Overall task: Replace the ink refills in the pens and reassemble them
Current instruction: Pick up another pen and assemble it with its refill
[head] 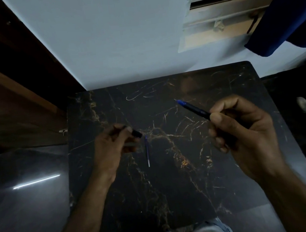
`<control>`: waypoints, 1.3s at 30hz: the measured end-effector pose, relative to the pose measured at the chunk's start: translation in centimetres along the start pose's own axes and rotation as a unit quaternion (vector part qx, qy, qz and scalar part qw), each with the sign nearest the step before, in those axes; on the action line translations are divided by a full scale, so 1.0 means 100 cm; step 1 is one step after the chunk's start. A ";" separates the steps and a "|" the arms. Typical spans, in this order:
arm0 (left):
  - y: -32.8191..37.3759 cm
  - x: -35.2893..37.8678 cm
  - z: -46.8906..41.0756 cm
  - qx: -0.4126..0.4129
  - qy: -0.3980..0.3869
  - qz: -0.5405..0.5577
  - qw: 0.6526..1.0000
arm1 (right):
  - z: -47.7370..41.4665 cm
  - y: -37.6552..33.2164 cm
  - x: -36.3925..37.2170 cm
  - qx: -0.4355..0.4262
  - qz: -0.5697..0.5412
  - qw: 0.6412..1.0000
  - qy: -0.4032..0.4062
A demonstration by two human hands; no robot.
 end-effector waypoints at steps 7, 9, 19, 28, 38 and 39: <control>-0.113 -0.055 -0.049 -0.172 0.052 -0.224 0.958 | 0.009 0.012 0.008 0.033 -0.066 0.997 -0.025; -0.118 -0.054 -0.056 -0.169 0.053 -0.231 0.957 | 0.012 0.012 0.008 0.030 -0.074 0.997 -0.024; -0.123 -0.064 -0.062 -0.081 0.087 -0.267 0.956 | 0.027 0.031 0.012 0.107 -0.167 0.980 0.031; -0.060 -0.031 -0.035 -0.008 0.113 -0.099 0.989 | 0.026 0.029 0.013 0.118 -0.208 0.969 0.068; 0.127 0.123 0.073 0.297 -0.198 -0.156 0.921 | 0.016 0.003 0.012 0.088 -0.190 0.973 0.098; 0.134 0.125 0.073 0.317 -0.193 -0.176 0.912 | 0.016 0.000 0.012 0.085 -0.183 0.974 0.098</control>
Point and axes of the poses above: each hand's wrist, its own z-axis away from the middle knuckle, its own x-axis out of the palm, y = z × x, the point moved 8 cm from there along -z, towards the middle knuckle, and after that the axes turned 12 degrees about z, right-handed, at the moved point
